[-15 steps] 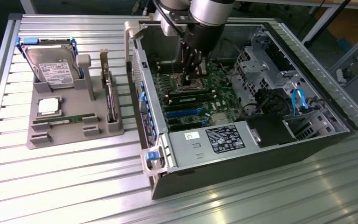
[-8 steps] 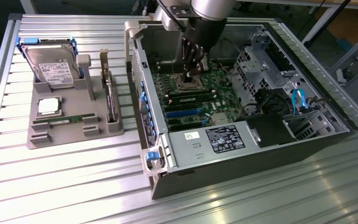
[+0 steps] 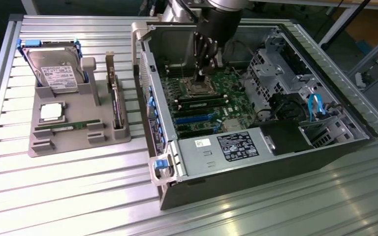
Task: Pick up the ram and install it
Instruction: 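Press down the ram until it locks into place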
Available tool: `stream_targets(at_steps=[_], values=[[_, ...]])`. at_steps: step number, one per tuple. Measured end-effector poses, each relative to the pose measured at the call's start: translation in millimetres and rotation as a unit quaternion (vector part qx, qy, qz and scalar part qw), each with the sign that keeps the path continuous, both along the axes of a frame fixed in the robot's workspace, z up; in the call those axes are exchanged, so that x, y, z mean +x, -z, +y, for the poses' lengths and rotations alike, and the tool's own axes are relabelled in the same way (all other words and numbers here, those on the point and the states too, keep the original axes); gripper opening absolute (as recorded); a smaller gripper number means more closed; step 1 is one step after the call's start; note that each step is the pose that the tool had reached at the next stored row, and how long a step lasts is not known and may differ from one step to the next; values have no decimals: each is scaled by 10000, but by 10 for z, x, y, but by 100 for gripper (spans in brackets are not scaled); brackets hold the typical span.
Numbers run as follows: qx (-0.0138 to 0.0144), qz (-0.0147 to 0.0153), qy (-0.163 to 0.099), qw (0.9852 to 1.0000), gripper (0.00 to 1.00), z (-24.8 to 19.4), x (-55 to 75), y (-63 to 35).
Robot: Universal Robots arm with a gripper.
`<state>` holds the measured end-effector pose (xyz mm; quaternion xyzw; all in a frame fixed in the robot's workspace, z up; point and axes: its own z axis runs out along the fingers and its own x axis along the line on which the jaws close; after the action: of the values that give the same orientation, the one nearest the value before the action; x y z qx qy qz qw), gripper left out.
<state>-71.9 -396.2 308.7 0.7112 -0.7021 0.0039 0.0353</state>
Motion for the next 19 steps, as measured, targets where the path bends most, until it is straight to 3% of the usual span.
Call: stream_targets(at_steps=[4,19], values=[[-2,0,2,10000,10,0,0,-83],[-1,0,23,10000,10,0,0,-213]])
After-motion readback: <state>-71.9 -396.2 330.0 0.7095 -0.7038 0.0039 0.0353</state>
